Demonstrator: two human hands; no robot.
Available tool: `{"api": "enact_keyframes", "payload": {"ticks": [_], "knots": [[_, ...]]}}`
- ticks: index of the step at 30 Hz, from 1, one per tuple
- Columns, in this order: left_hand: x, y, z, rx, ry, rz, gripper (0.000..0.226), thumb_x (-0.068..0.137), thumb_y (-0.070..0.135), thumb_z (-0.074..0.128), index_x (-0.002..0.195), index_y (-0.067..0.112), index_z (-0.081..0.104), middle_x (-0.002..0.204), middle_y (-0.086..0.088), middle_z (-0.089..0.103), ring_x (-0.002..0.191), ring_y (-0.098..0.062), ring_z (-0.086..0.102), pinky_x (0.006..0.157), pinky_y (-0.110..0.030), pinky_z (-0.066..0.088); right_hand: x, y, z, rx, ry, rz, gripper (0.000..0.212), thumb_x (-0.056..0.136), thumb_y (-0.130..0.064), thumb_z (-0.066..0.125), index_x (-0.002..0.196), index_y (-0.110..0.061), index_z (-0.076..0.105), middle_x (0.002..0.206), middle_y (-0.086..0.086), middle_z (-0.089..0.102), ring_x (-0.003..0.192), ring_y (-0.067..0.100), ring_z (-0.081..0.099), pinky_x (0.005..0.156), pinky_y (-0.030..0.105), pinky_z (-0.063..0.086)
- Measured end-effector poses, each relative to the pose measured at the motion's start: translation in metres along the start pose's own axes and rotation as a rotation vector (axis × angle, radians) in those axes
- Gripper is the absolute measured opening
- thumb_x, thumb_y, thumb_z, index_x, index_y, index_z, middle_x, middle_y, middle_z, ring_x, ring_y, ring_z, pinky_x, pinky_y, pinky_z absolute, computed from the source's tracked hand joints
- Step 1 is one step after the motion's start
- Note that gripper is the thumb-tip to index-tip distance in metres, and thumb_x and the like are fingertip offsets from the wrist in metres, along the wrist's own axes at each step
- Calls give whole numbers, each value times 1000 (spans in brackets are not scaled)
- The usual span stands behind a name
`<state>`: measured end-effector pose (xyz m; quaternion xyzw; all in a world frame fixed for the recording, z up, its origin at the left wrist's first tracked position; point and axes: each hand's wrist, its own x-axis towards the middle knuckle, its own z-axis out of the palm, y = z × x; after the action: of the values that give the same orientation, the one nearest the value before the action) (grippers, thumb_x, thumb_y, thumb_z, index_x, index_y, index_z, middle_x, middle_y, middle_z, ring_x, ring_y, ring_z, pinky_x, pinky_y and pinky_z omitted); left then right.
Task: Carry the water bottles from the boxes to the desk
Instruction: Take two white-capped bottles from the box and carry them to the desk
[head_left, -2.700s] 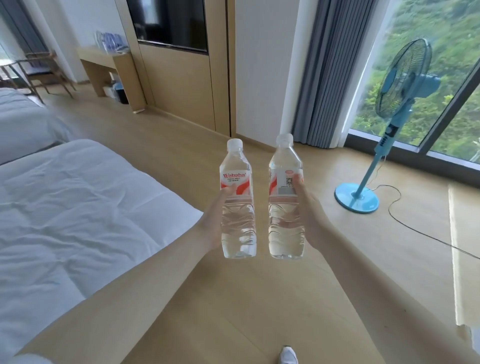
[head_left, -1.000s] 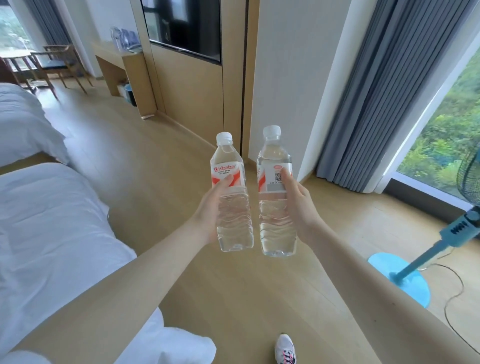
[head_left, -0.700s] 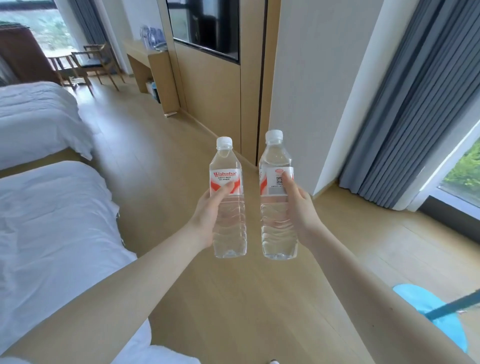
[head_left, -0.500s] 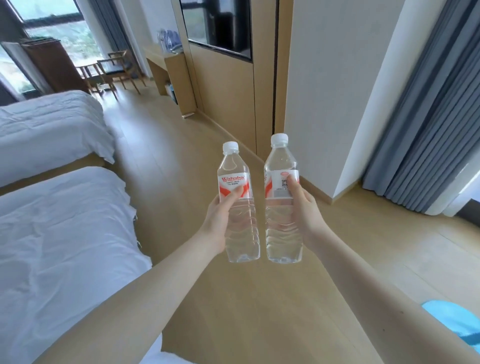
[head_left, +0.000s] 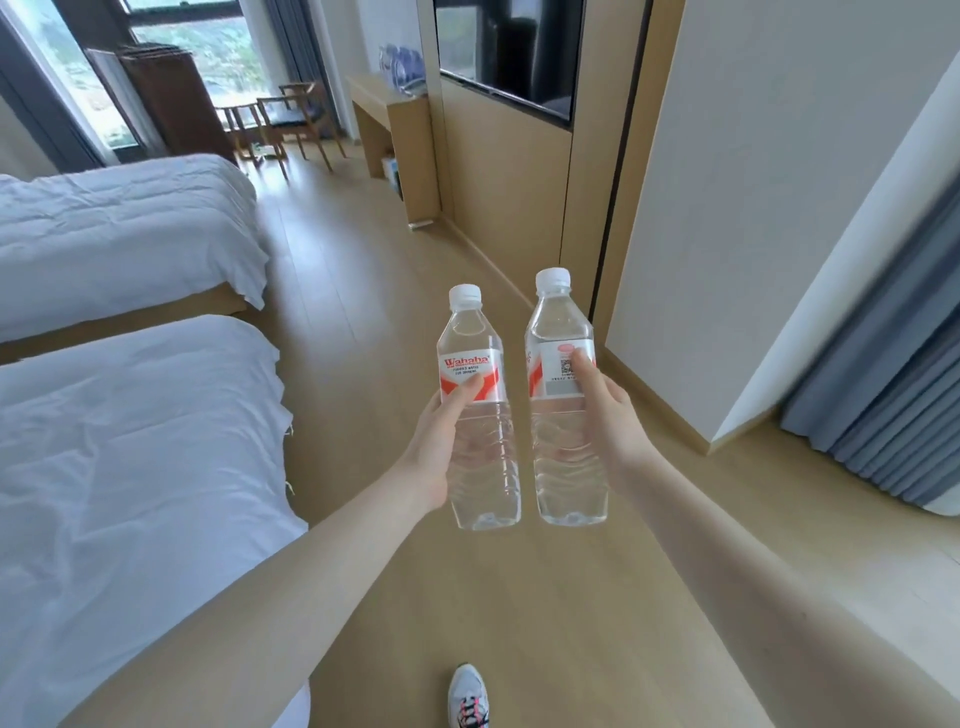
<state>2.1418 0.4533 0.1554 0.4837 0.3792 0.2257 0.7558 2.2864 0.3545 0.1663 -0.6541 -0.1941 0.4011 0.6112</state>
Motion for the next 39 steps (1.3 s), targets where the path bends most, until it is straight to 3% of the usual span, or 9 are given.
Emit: {"api": "enact_keyframes", "payload": {"ticks": [6, 11, 15, 17, 20, 27, 30, 34, 39], "knots": [[64, 55, -37, -25, -42, 98, 43, 83, 51, 61, 119, 27, 62, 90, 0, 73, 77, -17, 71, 72, -33, 54, 66, -37, 53, -87, -2, -40, 86, 60, -81, 54, 117, -18, 63, 111, 6, 70, 103, 26, 67, 90, 44, 55], [106, 93, -68, -64, -45, 154, 36, 82, 49, 63, 113, 29, 64, 92, -2, 73, 78, -20, 70, 78, -38, 56, 111, -64, 96, -112, -15, -79, 74, 72, -77, 52, 114, -18, 64, 109, 7, 71, 101, 24, 67, 89, 40, 54], [133, 112, -91, -66, 6, 177, 55, 67, 54, 70, 115, 27, 64, 100, -2, 74, 97, -27, 68, 90, -44, 53, 141, -77, 126, -100, -37, -96, 61, 87, -65, 49, 114, -12, 63, 110, 12, 69, 92, 26, 70, 62, 29, 55], [145, 116, -102, -68, 20, 180, 54, 71, 55, 68, 117, 28, 64, 102, -1, 74, 101, -26, 68, 92, -44, 51, 155, -79, 139, -107, -58, -93, 72, 77, -73, 53, 114, -12, 64, 113, 14, 68, 99, 30, 68, 71, 35, 59], [164, 125, -117, -92, 44, 165, 43, 82, 51, 64, 119, 27, 64, 101, -1, 74, 96, -22, 70, 87, -39, 54, 180, -83, 158, -98, -87, -81, 86, 63, -77, 54, 115, -9, 64, 108, 16, 69, 99, 29, 68, 89, 45, 54], [226, 138, -146, -167, 155, 153, 34, 84, 44, 63, 111, 23, 64, 77, 2, 73, 65, -15, 71, 58, -27, 55, 262, -94, 184, -88, -196, -69, 56, 92, -54, 53, 111, -3, 65, 100, 14, 71, 88, 25, 68, 93, 42, 51], [261, 152, -153, -159, 230, 165, 27, 89, 41, 61, 109, 23, 64, 76, 3, 74, 65, -14, 70, 60, -28, 55, 308, -104, 193, -66, -260, -85, 65, 89, -56, 56, 112, 3, 63, 94, 13, 69, 83, 24, 66, 88, 41, 52], [310, 176, -155, -199, 274, 155, 22, 89, 37, 62, 103, 21, 66, 81, -3, 73, 69, -19, 70, 61, -30, 58, 373, -122, 204, -58, -307, -80, 107, 54, -79, 60, 120, 6, 55, 93, 14, 64, 83, 23, 63, 91, 45, 51], [374, 207, -151, -205, 299, 142, 55, 70, 46, 72, 118, 18, 65, 105, -12, 71, 90, -29, 69, 84, -44, 56, 448, -143, 213, -99, -344, -108, 115, 48, -85, 63, 114, 8, 53, 90, 9, 53, 80, 22, 55, 77, 36, 46]]}}
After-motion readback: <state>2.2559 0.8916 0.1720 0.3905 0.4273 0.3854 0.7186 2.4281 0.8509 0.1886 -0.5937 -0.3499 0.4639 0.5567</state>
